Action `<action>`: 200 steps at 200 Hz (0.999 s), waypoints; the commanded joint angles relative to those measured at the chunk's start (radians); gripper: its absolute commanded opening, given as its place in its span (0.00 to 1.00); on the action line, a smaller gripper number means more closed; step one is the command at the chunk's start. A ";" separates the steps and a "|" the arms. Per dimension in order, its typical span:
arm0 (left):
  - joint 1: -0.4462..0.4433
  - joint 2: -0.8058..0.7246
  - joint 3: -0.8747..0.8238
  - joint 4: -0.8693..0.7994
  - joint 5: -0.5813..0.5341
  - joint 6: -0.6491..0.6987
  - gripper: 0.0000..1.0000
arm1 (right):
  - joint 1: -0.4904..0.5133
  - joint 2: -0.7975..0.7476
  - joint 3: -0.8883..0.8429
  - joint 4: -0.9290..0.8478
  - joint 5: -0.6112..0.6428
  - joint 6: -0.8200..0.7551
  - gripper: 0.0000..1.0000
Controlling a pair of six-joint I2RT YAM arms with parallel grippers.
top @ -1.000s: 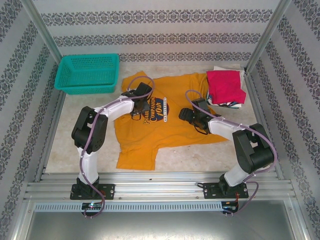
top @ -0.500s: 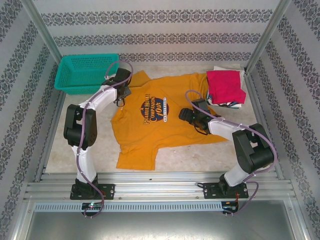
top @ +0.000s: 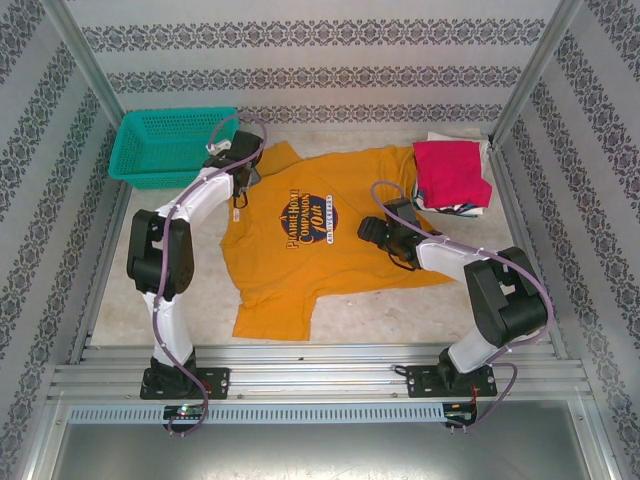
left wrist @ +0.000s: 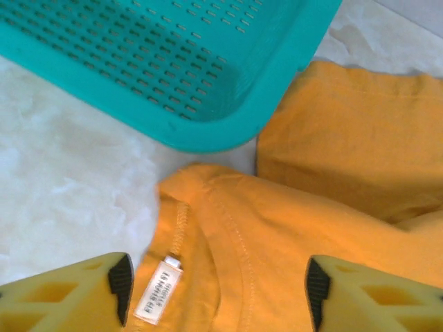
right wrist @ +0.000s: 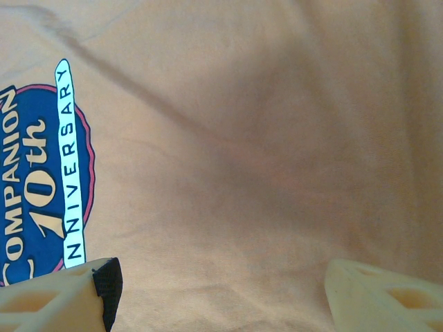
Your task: Fold and stack the t-shirts
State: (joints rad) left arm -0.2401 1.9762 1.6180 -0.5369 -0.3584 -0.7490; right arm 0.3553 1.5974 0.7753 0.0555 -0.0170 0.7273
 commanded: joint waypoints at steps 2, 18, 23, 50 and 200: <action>-0.017 -0.112 -0.065 0.042 -0.088 0.041 0.83 | -0.010 -0.034 -0.027 0.004 0.018 -0.003 0.77; -0.053 -0.154 -0.109 0.068 -0.088 0.090 0.92 | -0.012 -0.058 -0.034 -0.005 0.037 -0.010 0.77; -0.063 -0.161 -0.120 0.065 -0.069 0.093 0.93 | -0.012 -0.065 -0.036 -0.006 0.043 -0.012 0.77; -0.092 -0.186 -0.253 0.135 0.159 0.000 0.93 | -0.012 -0.079 -0.045 -0.001 0.054 -0.008 0.77; 0.052 0.161 -0.187 0.229 0.308 -0.019 0.86 | 0.003 -0.114 -0.057 -0.034 0.026 -0.006 0.77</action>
State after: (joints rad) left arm -0.2237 2.0571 1.3876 -0.2756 -0.0448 -0.8108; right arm 0.3561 1.5280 0.7277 0.0475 0.0101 0.7273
